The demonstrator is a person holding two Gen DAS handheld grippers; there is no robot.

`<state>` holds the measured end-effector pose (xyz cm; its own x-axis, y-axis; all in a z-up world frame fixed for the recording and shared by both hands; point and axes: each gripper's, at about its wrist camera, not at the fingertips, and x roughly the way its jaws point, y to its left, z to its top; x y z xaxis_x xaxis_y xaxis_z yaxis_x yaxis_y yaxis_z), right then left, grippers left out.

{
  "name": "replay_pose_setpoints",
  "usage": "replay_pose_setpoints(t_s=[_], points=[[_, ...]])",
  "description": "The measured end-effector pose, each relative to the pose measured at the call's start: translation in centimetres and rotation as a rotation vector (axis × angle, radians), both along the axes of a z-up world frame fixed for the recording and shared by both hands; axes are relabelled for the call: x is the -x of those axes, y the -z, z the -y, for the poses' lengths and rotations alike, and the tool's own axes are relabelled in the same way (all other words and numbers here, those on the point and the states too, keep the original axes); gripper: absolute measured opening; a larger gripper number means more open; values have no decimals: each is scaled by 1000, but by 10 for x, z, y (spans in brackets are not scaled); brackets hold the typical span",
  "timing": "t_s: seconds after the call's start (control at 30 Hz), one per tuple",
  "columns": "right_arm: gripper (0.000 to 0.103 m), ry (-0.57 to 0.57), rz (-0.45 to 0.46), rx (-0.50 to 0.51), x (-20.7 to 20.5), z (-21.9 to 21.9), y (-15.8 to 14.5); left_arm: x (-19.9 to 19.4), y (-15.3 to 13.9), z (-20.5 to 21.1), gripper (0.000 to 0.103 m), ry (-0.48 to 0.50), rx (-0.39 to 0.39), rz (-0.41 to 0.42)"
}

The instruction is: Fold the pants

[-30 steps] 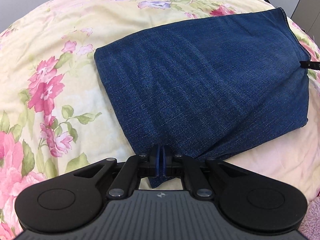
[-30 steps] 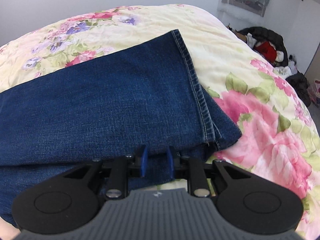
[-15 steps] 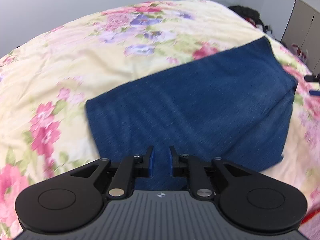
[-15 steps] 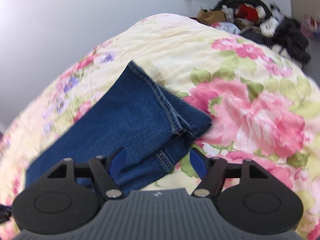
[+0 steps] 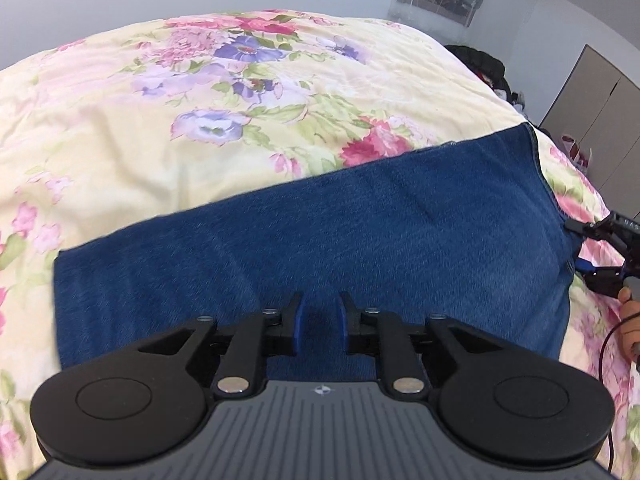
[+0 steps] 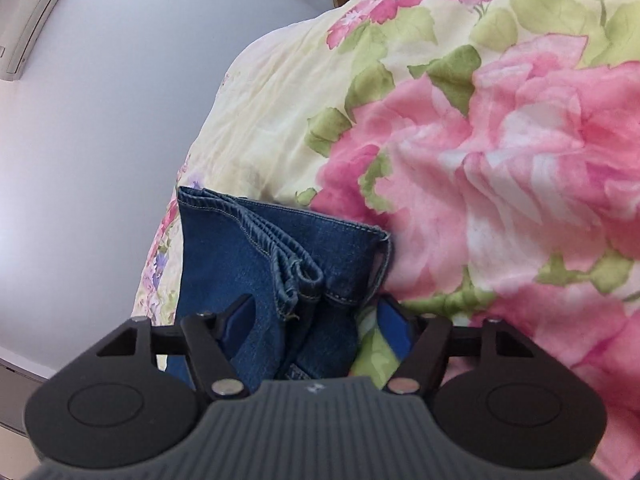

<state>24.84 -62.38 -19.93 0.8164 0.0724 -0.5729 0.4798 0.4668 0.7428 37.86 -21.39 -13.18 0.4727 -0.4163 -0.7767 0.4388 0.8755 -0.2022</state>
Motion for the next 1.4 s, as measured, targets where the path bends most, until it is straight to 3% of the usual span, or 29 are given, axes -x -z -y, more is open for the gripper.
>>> replay_pose_setpoints(t_s=[0.07,0.1,0.23,0.33,0.6,0.73,0.9,1.07,1.23,1.3,1.4], points=[[51,5,13,7,-3,4,4,-12,3,8,21,5,6,8],[41,7,11,22,-4,4,4,-20,4,13,21,7,11,12],[28,-51,14,103,-9,2,-11,-48,10,36,21,30,41,15],[26,-101,24,182,-14,-3,-31,-65,17,56,21,56,58,21],[25,-170,38,287,-31,-11,-66,-88,31,87,20,1,19,17],[24,-167,19,307,-27,-19,-76,-66,19,82,19,-2,15,20],[24,-158,14,335,-21,-27,-88,-1,8,81,18,82,18,40],[24,-136,1,362,-26,-39,-100,56,10,88,16,132,20,30],[24,-141,1,399,-29,-56,-117,90,18,102,14,214,2,-48],[24,-146,5,410,-30,-63,-126,103,17,102,14,229,-20,-8],[24,-161,11,443,-29,-78,-139,105,8,84,14,230,64,-68]])
